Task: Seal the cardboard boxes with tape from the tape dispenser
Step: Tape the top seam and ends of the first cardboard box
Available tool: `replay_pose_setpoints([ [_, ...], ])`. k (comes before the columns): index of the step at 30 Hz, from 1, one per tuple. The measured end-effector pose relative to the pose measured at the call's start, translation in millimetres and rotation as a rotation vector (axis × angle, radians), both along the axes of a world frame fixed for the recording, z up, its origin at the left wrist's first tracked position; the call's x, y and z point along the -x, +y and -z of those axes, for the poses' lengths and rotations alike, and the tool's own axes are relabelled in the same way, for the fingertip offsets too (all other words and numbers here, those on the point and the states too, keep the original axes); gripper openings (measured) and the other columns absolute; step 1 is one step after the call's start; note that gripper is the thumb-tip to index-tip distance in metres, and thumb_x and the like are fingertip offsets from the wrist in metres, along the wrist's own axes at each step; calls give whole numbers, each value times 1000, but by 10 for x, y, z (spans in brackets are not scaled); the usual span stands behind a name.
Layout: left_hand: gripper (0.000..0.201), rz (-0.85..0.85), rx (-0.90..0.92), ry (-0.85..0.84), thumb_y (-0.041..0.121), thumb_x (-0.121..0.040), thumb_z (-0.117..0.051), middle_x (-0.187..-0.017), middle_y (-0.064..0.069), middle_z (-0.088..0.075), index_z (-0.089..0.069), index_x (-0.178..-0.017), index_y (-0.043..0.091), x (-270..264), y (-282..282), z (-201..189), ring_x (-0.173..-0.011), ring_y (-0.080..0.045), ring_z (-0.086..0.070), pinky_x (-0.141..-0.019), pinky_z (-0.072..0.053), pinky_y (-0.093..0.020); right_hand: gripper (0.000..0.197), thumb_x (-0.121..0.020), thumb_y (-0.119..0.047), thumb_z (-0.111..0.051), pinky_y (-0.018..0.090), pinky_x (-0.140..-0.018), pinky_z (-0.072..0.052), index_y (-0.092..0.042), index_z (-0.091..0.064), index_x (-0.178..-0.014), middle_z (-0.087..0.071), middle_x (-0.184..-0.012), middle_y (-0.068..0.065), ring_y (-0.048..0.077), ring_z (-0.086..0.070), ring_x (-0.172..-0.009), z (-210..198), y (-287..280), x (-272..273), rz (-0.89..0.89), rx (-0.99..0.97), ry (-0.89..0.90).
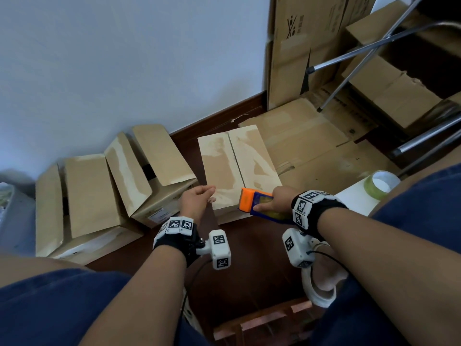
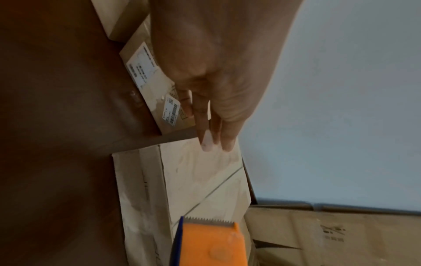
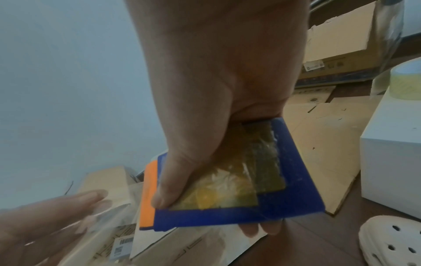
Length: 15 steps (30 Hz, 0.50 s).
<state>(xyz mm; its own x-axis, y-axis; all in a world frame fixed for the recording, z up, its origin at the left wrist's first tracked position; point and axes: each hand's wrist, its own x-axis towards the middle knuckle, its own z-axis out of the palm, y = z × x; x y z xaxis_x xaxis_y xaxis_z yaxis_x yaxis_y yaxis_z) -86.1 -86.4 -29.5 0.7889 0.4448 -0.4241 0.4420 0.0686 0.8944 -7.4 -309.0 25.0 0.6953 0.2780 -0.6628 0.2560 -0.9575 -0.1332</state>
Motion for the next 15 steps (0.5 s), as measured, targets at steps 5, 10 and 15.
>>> replay_pose_setpoints([
  [5,5,46,61,1,14,-85,-70,-91,-10,-74,-73,-89,13,13,-33,-51,-75,-15,-68,-94,-52,-34,63,-79,-73,-53,25,-48,-24,-14,-36,-64,-37,-60,1,14,-34,-50,3,-42,4,3,37,-31],
  [10,9,94,71,15,14,-84,-71,-89,-9,-75,-74,-92,12,-21,-70,-180,-81,-15,-69,-95,-51,-35,62,-79,-73,-54,25,-49,-28,-14,-38,-66,-41,-63,1,14,-38,-52,56,-56,-9,35,30,-34],
  [15,10,3,50,-19,11,-86,-69,-88,-7,-74,-74,-94,9,-63,109,-329,-81,-14,-67,-76,-54,-20,61,-79,-72,-55,27,-51,-30,-12,-48,-75,-46,-63,2,16,-41,-53,66,-72,-11,-11,-76,-56],
])
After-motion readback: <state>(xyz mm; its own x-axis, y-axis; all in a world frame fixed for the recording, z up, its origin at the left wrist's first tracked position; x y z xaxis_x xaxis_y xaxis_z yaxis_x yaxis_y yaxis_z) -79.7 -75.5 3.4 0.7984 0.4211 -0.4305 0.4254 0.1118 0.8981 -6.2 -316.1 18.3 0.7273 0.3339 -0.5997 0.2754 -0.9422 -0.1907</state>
